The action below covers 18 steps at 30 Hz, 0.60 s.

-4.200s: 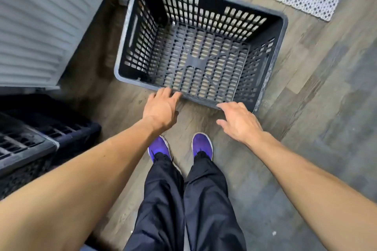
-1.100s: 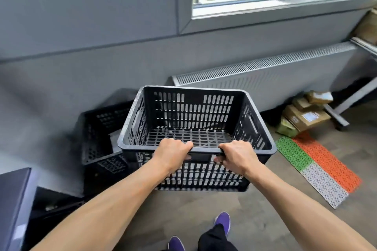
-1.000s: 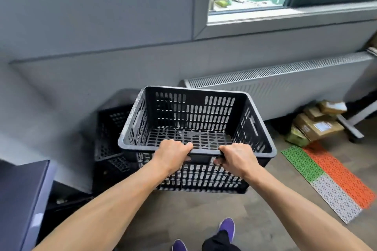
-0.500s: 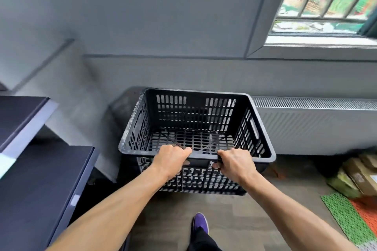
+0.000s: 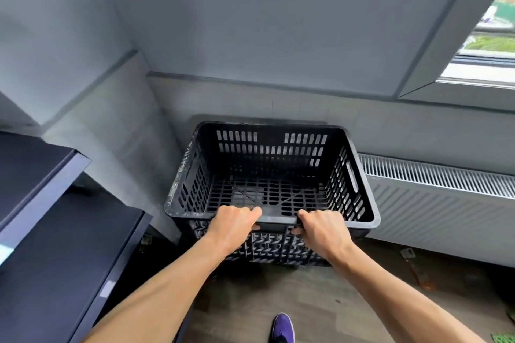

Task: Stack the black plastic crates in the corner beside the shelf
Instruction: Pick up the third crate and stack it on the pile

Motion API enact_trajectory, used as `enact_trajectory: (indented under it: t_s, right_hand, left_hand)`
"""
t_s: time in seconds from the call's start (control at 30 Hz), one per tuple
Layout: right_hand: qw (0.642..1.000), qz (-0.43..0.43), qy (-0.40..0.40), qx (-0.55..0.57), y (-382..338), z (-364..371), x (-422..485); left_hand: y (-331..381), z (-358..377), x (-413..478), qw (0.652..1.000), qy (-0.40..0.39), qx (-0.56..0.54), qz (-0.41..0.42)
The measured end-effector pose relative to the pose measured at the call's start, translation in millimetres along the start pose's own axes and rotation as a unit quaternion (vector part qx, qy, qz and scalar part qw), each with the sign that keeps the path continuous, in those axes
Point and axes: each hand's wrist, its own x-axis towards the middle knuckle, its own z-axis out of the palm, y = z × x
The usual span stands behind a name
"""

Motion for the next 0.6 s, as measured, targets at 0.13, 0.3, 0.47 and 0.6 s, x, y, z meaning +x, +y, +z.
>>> enact_trajectory:
  t_s: [0.13, 0.3, 0.47, 0.6]
  right_hand:
    - [1.000, -0.004, -0.003, 0.004, 8, 4, 22]
    - [1.000, 0.016, -0.004, 0.006, 7, 18, 44]
    - [0.999, 0.038, 0.006, -0.015, 1, 27, 69]
    - [0.998, 0.057, 0.000, -0.038, -6, 32, 91]
  left_hand:
    - [-10, -2, 18, 1.000, -0.015, 0.007, -0.007]
    - [-26, 7, 38, 0.999, -0.036, -0.006, -0.015]
    - [-53, 23, 57, 0.999, -0.031, -0.006, 0.009]
    - [-77, 39, 70, 1.000, -0.005, -0.002, 0.030]
